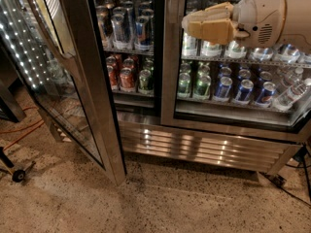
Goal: Open left fridge door
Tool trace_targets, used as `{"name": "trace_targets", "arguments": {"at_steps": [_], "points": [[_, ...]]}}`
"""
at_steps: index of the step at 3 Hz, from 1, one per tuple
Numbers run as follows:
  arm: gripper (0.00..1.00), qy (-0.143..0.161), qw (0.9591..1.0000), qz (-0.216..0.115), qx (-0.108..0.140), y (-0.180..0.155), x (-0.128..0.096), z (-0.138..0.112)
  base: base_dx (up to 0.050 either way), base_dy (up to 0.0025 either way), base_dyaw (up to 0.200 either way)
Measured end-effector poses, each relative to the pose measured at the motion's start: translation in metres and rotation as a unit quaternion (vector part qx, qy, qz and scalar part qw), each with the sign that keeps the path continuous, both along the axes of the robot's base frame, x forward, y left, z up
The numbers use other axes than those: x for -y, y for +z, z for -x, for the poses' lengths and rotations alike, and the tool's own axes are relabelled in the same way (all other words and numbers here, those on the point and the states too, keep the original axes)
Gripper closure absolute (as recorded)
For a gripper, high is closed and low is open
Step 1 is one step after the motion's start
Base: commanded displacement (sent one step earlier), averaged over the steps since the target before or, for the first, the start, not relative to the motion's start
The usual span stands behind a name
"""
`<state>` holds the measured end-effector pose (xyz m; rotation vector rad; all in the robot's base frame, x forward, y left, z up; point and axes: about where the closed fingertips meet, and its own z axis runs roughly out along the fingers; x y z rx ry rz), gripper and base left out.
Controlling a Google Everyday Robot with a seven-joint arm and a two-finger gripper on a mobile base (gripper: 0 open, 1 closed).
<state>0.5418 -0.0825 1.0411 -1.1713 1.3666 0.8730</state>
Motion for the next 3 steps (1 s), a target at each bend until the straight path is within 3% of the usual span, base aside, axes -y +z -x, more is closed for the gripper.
{"name": "trace_targets", "arguments": {"at_steps": [2,3], "points": [[1.00,-0.028,0.9988,0.000,-0.041,-0.058,0.005,-0.014,0.000,0.00000,0.000],[1.00,-0.028,0.9988,0.000,-0.041,-0.058,0.005,-0.014,0.000,0.00000,0.000]]}}
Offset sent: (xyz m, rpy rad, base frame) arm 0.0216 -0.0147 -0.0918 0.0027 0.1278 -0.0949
